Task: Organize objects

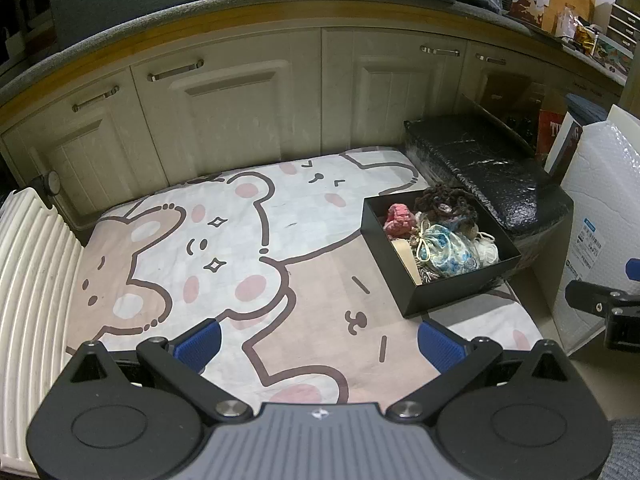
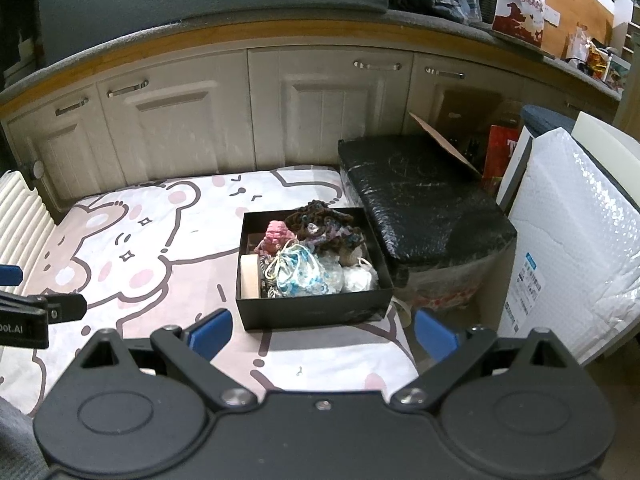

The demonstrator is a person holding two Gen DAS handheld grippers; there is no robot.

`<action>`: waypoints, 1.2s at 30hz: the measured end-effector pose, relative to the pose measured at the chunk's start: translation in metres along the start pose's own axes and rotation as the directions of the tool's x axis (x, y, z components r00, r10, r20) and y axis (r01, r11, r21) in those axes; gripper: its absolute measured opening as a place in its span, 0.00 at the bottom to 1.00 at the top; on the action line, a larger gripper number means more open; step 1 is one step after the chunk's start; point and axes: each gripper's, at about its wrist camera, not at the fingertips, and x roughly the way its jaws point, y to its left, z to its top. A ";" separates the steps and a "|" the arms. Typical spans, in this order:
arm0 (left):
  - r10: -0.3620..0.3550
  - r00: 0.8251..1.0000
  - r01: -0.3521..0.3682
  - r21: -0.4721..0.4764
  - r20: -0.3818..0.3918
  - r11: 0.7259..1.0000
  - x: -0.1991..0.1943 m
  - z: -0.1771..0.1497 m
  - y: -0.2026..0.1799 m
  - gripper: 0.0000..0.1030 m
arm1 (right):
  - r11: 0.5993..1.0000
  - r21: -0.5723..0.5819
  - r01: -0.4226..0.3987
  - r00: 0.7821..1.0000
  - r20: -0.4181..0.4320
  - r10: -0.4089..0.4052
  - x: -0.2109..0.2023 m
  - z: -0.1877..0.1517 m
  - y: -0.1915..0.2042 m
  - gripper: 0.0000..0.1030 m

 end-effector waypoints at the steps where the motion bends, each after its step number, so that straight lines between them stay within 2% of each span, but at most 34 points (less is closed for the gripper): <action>1: 0.000 1.000 0.000 0.001 0.000 1.000 0.000 0.000 0.000 1.00 | 1.000 0.000 -0.001 1.000 -0.001 0.001 0.000 0.000 0.000 0.96; 36: 0.006 1.000 -0.006 0.015 0.007 1.000 -0.002 0.002 -0.004 1.00 | 1.000 0.008 -0.005 1.000 -0.002 0.005 0.001 0.000 -0.002 0.96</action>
